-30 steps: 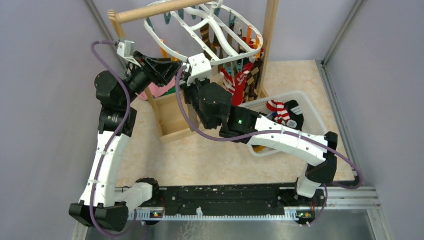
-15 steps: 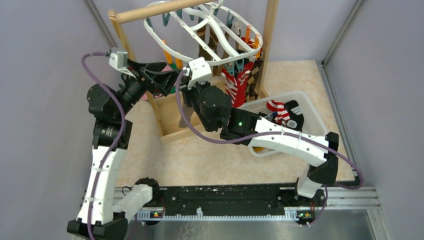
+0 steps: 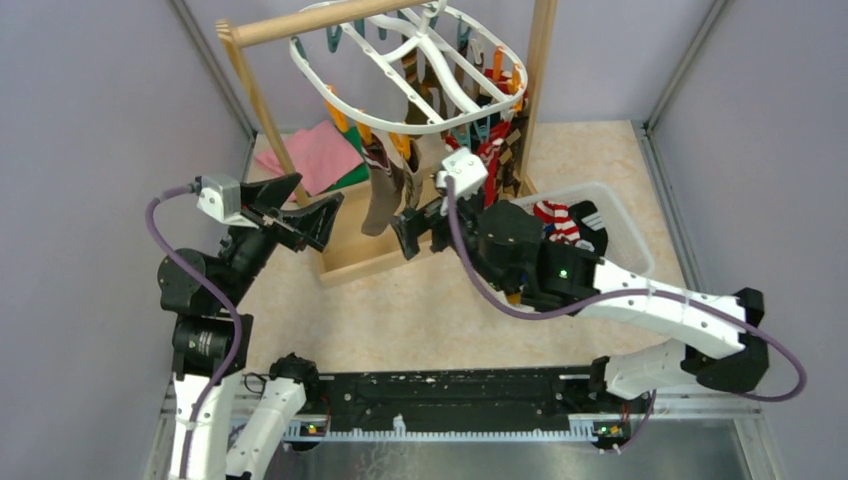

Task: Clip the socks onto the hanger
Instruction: Reset both arms

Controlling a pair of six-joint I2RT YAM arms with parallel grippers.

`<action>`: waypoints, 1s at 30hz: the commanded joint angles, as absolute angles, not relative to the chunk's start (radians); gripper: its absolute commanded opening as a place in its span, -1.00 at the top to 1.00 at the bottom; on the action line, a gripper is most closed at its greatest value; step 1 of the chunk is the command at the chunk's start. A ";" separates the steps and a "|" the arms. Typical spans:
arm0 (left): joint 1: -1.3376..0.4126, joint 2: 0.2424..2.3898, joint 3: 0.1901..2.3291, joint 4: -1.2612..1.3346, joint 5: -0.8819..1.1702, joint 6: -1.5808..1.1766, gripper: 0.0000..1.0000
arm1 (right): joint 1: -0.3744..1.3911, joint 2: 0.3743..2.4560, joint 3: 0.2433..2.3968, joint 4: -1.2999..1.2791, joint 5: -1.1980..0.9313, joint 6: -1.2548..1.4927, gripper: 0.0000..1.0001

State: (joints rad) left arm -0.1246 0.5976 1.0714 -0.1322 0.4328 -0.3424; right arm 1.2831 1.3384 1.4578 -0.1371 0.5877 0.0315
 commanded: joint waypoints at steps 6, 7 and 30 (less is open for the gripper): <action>-0.120 0.574 1.058 -0.337 0.287 -0.272 -0.97 | 1.255 1.011 1.256 -0.276 0.935 0.333 -0.97; -0.120 0.578 1.068 -0.365 0.274 -0.268 -0.97 | 1.251 1.004 1.295 -0.336 1.063 0.350 -0.97; -0.118 0.770 1.160 -0.525 -0.041 -0.307 -0.97 | 0.428 1.229 1.604 -0.463 1.073 0.135 -0.97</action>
